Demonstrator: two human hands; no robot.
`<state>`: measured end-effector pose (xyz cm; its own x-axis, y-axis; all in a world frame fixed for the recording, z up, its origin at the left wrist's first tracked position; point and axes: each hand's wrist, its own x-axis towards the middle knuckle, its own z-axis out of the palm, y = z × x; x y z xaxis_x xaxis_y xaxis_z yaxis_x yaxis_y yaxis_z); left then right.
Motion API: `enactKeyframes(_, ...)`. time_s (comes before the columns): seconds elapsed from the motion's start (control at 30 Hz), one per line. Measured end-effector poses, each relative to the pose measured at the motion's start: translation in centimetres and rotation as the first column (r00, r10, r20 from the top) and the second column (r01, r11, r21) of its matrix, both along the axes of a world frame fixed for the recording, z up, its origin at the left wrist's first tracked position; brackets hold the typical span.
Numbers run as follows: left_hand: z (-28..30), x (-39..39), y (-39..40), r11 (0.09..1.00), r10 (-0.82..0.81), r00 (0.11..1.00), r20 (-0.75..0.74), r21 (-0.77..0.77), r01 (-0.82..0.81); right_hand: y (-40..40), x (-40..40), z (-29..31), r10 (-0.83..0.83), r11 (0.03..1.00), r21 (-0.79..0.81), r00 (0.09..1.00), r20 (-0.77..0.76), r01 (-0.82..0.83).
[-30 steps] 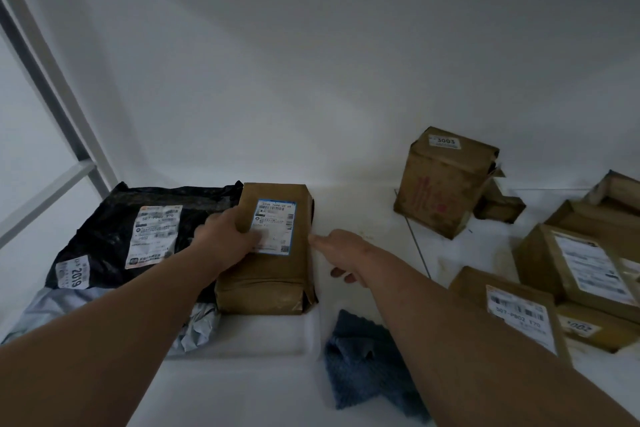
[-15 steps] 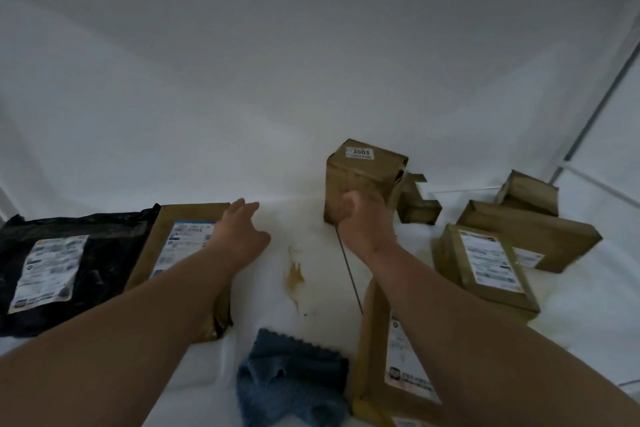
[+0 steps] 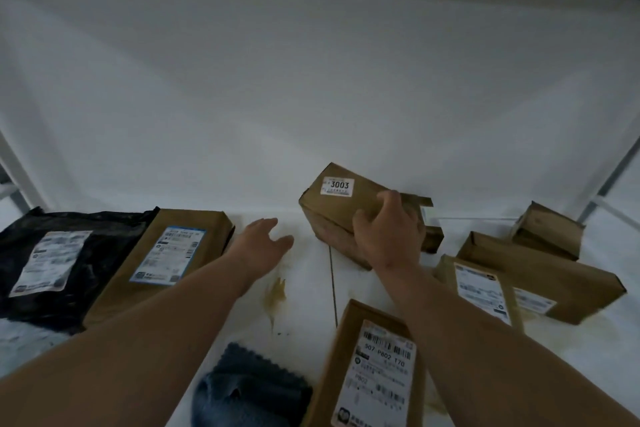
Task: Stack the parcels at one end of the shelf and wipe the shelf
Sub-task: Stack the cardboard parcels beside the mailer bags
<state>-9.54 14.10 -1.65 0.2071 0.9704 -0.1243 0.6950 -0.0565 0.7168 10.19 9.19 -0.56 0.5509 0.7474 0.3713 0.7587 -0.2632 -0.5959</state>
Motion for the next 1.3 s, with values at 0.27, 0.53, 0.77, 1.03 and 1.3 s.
enactKeyframes(0.27,0.3,2.0,-1.1,0.924,0.330,0.829,0.452,-0.334,-0.186,-0.2,1.9,-0.9,-0.004,0.990,-0.123,0.851,-0.525,-0.072)
enactKeyframes(0.53,-0.7,1.6,-2.5,0.852,0.364,0.846,0.390,-0.507,-0.133,-0.5,-0.3,-2.0,-0.015,0.966,-0.163,0.591,-0.807,-0.199)
enactKeyframes(0.77,0.1,0.3,-2.3,0.890,0.384,0.770,0.510,-0.425,-0.164,0.0,-0.6,-1.0,0.059,0.993,0.016,0.386,-0.921,-0.114)
enactKeyframes(1.03,2.1,-2.1,-2.8,0.933,0.342,0.756,0.558,-0.297,-0.203,-0.7,-2.4,-0.5,0.103,0.982,0.044,0.326,-0.940,-0.184)
enactKeyframes(1.3,2.0,-4.5,-3.6,0.927,0.353,0.693,0.629,-0.335,-0.169,-1.3,-4.2,-0.4,0.220,0.927,0.136,0.213,-0.952,-0.349)
